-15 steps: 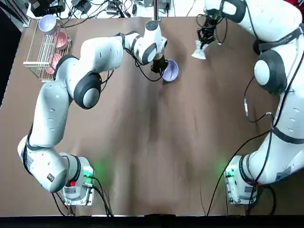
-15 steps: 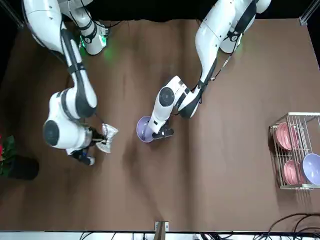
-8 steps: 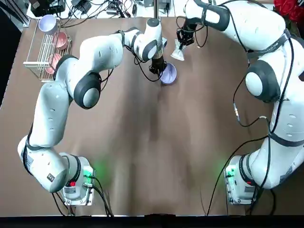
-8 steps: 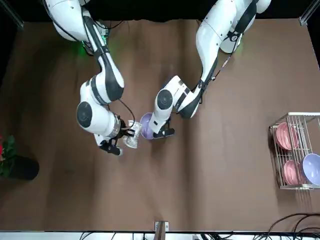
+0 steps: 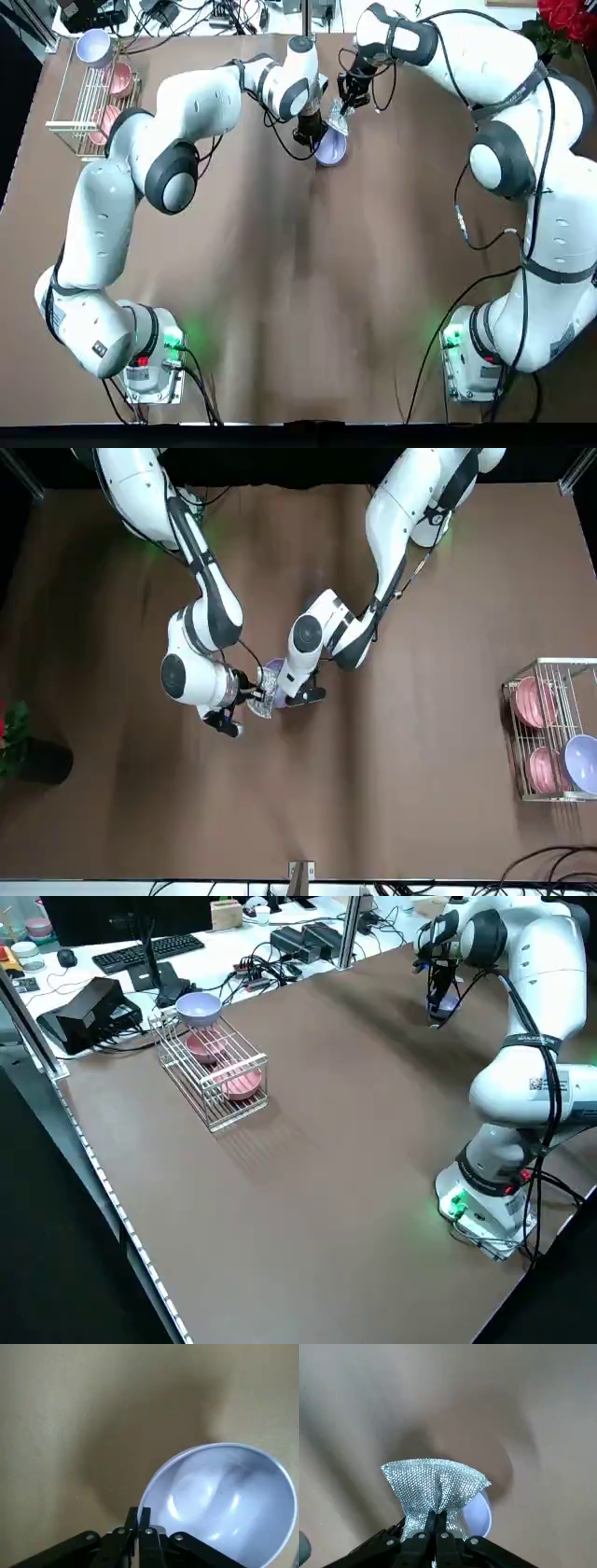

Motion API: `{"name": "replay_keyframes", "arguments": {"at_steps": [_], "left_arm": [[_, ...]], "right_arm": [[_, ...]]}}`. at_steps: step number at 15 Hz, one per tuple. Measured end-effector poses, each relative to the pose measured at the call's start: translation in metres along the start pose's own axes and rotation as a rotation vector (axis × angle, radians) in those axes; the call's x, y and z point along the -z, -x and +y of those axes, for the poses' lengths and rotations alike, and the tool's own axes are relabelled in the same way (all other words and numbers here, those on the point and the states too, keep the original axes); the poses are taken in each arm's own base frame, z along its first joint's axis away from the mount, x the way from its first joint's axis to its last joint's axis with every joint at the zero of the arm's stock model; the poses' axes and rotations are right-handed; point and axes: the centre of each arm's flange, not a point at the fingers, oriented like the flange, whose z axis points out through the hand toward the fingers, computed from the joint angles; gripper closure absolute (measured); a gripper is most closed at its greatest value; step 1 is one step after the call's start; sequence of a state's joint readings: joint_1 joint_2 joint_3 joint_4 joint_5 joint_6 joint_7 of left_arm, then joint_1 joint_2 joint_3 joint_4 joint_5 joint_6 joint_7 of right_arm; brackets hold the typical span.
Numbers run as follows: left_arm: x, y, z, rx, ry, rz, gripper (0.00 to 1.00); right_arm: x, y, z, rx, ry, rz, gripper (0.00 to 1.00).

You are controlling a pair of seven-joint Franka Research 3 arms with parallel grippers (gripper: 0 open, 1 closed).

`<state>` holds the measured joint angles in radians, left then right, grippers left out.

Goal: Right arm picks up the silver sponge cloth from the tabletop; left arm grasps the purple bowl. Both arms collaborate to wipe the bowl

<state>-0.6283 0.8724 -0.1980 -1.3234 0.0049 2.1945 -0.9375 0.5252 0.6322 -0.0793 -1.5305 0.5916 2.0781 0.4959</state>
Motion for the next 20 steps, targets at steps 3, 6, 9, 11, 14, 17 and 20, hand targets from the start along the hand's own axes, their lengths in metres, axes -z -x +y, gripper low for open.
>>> {"name": "replay_keyframes", "arguments": {"at_steps": [3,6,9,11,14,17,20], "left_arm": [[0.000,0.000,0.000,0.000,0.000,0.000,0.96],[0.000,0.000,0.000,0.000,0.000,0.000,0.96],[0.000,0.000,0.000,0.000,0.001,0.001,0.96],[0.000,0.000,0.000,0.000,0.001,0.001,0.96],[0.000,0.000,0.000,0.000,0.001,0.001,0.96],[0.000,0.000,0.000,0.000,0.001,0.001,0.96],[0.000,0.000,0.000,0.000,0.001,0.001,0.96]], "right_arm": [[-0.008,0.000,0.003,0.010,0.004,-0.020,0.98],[-0.027,0.006,0.004,0.042,0.019,-0.052,0.98],[-0.045,0.011,0.006,0.058,0.033,-0.079,0.98],[-0.053,0.015,0.005,0.064,0.038,-0.092,0.98],[-0.063,0.019,0.004,0.070,0.043,-0.108,0.98],[-0.076,0.018,0.007,0.082,0.051,-0.120,0.98],[-0.086,0.015,0.012,0.079,0.058,-0.125,0.98]]}}
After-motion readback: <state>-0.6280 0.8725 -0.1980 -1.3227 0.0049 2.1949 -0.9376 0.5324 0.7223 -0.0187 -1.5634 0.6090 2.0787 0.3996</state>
